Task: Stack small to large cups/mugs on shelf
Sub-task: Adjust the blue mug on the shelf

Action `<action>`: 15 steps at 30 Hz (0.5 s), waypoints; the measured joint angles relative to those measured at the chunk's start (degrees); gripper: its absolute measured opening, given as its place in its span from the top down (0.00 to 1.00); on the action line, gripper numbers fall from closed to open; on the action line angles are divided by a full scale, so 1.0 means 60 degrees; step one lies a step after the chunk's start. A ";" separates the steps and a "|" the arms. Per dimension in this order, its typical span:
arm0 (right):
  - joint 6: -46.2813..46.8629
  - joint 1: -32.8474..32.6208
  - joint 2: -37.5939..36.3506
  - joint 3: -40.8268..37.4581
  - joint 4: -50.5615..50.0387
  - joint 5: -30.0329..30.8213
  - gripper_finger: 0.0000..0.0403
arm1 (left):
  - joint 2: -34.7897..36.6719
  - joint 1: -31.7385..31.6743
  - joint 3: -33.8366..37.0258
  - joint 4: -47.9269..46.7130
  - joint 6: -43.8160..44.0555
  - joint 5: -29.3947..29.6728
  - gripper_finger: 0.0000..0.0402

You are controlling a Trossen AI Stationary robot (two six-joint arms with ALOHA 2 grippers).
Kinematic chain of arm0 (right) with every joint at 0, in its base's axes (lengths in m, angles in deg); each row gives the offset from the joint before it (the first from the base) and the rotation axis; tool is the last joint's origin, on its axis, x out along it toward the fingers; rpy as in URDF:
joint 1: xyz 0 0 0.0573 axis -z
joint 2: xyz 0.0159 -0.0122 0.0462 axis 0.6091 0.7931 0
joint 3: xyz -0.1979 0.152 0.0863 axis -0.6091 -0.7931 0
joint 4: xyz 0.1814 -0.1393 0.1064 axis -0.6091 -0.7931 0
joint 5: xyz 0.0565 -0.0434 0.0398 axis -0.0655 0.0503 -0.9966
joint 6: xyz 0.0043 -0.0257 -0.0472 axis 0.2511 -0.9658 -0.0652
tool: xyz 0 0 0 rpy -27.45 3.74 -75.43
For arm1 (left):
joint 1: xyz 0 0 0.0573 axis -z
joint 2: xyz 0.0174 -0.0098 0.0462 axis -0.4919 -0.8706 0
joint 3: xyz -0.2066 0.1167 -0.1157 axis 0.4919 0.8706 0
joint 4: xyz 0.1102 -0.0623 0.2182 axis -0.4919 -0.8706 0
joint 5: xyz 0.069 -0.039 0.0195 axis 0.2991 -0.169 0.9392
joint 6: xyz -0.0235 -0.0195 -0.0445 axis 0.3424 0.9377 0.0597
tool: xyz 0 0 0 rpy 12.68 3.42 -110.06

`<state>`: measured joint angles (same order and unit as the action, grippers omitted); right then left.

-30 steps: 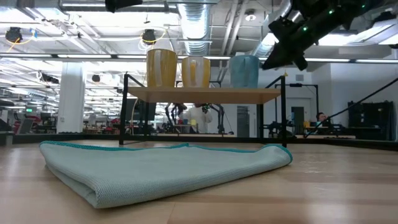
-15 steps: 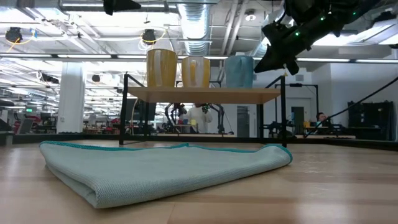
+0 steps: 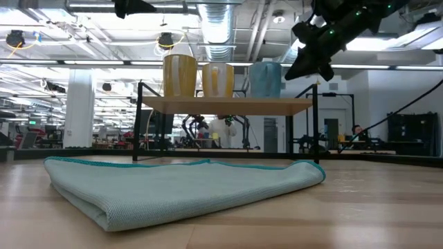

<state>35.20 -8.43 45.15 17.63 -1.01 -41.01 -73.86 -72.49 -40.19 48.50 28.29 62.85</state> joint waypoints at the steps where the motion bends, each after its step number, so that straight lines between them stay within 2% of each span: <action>1: 0.0000 -0.0038 0.0000 0.0029 -0.0080 -0.0002 0.95 | 0.0000 0.0000 0.0000 -0.0002 0.0004 0.0000 0.23; 15: -0.0015 -0.0272 0.0000 0.0050 0.0211 -0.0018 0.95 | 0.0000 -0.0001 0.0000 -0.0002 0.0015 0.0000 0.23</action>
<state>35.10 -10.06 45.15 17.93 0.25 -41.12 -73.86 -72.50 -40.19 48.48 28.37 62.85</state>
